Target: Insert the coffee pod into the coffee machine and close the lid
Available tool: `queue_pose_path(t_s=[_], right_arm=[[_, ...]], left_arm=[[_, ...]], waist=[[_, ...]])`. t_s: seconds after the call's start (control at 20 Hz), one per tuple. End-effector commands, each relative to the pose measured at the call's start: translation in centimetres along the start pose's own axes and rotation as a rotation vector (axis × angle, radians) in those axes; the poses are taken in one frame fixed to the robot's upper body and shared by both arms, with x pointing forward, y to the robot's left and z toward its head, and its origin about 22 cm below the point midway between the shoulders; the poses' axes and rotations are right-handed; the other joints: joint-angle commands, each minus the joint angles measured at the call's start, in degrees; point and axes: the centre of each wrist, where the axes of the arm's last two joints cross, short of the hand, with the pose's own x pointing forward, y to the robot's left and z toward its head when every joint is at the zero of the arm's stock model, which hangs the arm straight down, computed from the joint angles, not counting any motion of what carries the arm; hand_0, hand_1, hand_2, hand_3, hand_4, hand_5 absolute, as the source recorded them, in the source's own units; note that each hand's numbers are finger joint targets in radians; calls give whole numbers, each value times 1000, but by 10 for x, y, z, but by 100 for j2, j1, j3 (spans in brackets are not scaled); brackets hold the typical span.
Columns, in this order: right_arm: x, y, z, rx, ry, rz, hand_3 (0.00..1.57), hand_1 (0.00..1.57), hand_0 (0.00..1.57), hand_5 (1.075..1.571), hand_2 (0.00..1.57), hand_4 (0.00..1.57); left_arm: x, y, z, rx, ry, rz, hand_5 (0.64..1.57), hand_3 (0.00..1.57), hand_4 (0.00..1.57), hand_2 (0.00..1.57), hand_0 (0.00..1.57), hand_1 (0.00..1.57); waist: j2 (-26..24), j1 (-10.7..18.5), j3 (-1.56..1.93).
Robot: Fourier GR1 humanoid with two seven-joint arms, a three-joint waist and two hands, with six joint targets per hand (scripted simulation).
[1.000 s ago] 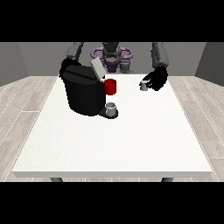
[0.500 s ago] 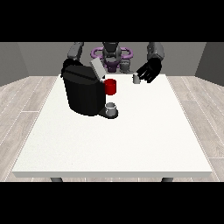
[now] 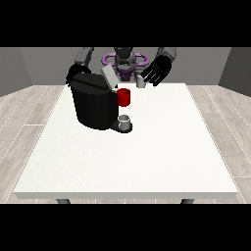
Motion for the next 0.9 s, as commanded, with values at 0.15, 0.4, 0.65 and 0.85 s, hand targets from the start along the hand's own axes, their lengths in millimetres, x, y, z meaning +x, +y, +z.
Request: queue_pose_path(t_s=[0.15,0.4,0.65,0.85], right_arm=[[16,-14,-2,2,-17,41,0,0,0,1571,0,506],[34,7,-9,27,-62,49,0,0,0,1571,0,549],[37,-3,-21,-46,-84,36,0,0,0,1571,0,459],[29,1,-11,-31,-96,36,0,0,0,1571,0,519]], left_arm=[[8,15,-5,18,-10,19,1571,1258,490,1318,1260,1260],[27,46,-12,81,-19,-44,1571,1244,507,1313,1262,1262],[46,22,-20,57,-58,-17,1571,1245,487,1328,1306,1306],[35,21,-17,54,-44,-20,1571,1222,504,1314,1283,1283]], waist=[[147,-267,-2],[340,-427,-2],[538,-227,0],[615,-276,0]])
